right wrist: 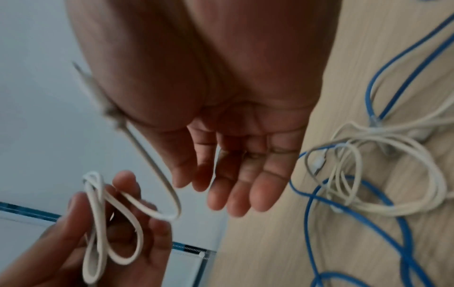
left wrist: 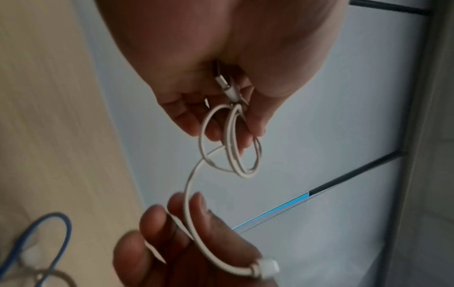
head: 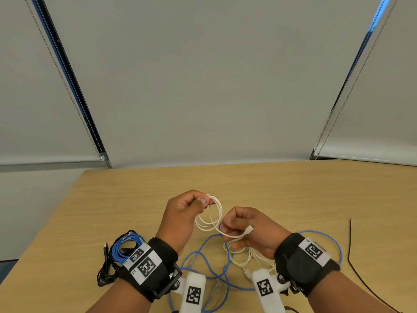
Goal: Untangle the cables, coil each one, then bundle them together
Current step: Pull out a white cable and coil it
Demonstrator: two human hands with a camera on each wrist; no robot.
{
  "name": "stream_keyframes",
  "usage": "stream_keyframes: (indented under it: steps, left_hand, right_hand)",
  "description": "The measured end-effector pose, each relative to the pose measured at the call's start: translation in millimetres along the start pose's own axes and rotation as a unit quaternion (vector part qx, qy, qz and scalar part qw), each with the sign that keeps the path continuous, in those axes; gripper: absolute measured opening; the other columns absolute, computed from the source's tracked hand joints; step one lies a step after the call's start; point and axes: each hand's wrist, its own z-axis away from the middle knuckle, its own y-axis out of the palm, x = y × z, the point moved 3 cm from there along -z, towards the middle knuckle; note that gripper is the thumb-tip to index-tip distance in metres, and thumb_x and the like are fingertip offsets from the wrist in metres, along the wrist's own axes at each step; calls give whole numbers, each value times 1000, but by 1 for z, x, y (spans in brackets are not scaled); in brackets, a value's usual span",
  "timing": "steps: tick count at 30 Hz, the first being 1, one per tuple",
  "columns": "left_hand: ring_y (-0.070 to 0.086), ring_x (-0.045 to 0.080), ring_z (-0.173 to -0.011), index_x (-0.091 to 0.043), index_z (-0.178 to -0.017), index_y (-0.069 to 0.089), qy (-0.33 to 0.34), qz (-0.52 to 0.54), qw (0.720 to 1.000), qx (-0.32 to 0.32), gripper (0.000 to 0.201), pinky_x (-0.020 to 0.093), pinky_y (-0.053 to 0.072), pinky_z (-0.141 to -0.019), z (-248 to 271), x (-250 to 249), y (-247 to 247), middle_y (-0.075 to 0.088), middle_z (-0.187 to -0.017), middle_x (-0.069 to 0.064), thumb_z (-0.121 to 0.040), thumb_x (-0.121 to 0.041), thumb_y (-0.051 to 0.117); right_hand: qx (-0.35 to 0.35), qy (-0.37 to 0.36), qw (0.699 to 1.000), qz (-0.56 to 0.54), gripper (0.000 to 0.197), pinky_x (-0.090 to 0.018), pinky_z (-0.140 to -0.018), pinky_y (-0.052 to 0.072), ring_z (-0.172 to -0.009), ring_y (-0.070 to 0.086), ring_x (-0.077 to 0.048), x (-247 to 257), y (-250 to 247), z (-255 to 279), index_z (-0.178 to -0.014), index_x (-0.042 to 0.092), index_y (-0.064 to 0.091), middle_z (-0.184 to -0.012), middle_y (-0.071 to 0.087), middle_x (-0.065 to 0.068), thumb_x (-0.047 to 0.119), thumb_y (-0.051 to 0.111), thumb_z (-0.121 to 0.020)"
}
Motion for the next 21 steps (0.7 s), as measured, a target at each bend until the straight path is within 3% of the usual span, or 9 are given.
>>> stream_keyframes:
  steps: [3, 6, 9, 11, 14, 16, 18, 20, 21]
  left_hand:
    - [62, 19, -78, -25, -79, 80, -17, -30, 999, -30, 27, 37, 53, -79, -3, 6, -10, 75, -86, 13, -96, -13, 63]
    - [63, 17, -74, -23, -79, 80, -38, -48, 997, -49, 27, 35, 54, -76, -4, 12, -15, 75, -85, 15, -95, -10, 63]
    - [62, 11, -67, -21, -75, 80, -51, -71, 993, -78, 27, 32, 52, -74, -6, 16, -18, 74, -78, 12, -93, -9, 64]
    - [61, 9, -65, -19, -74, 80, -56, -79, 991, -92, 24, 32, 51, -74, -5, 19, -15, 73, -74, 10, -92, -10, 66]
    - [63, 11, -66, -20, -75, 80, -60, -68, 991, -95, 21, 35, 53, -74, -3, 22, -7, 74, -75, 11, -90, -12, 68]
    - [64, 12, -68, -19, -74, 79, -62, -50, 992, -101, 21, 35, 53, -74, -1, 24, -3, 74, -76, 12, -91, -13, 67]
    - [67, 12, -71, -14, -71, 76, -63, -18, 991, -119, 24, 36, 53, -75, 1, 27, -4, 75, -77, 11, -93, -12, 65]
    - [69, 13, -75, -11, -66, 71, -58, 9, 991, -120, 30, 35, 51, -76, 3, 27, -5, 73, -75, 9, -95, -12, 62]
    - [69, 16, -76, -11, -66, 69, -55, 17, 992, -111, 32, 35, 52, -76, 3, 26, -4, 72, -74, 10, -96, -11, 61]
  right_hand:
    - [-51, -4, 999, 9, 19, -30, -66, 53, -79, 64, -18, 4, -12, 0, -86, 17, 67, -92, 72, -5, 16, 55, -101]
    - [-109, -40, 992, 54, 18, -29, -72, 50, -83, 64, -15, 10, -20, -2, -89, 16, 68, -95, 73, 0, 16, 54, -101]
    - [-216, -142, 951, 167, 16, -23, -74, 46, -85, 63, -11, 25, -17, 0, -84, 20, 69, -91, 73, 9, 16, 61, -97]
    - [-202, -199, 930, 233, 14, -18, -74, 48, -82, 64, -2, 33, -1, 3, -85, 26, 71, -88, 72, 14, 23, 63, -96]
    - [-128, -208, 911, 332, 13, -17, -71, 47, -76, 61, 2, 28, 32, 3, -93, 30, 73, -81, 69, 17, 33, 61, -96]
    - [-150, -195, 890, 384, 16, -26, -75, 50, -78, 60, -1, 24, 41, 1, -98, 30, 73, -83, 67, 15, 36, 59, -95]
    - [-172, -179, 862, 442, 24, -36, -82, 53, -91, 63, -10, 23, 42, -1, -111, 32, 70, -96, 69, 10, 42, 54, -96]
    - [-163, -172, 838, 491, 32, -37, -85, 52, -100, 63, -16, 23, 45, -2, -124, 35, 65, -106, 69, 6, 45, 51, -97]
    - [-152, -177, 840, 489, 29, -37, -82, 52, -96, 62, -15, 22, 46, -2, -121, 36, 66, -102, 68, 6, 44, 51, -97]
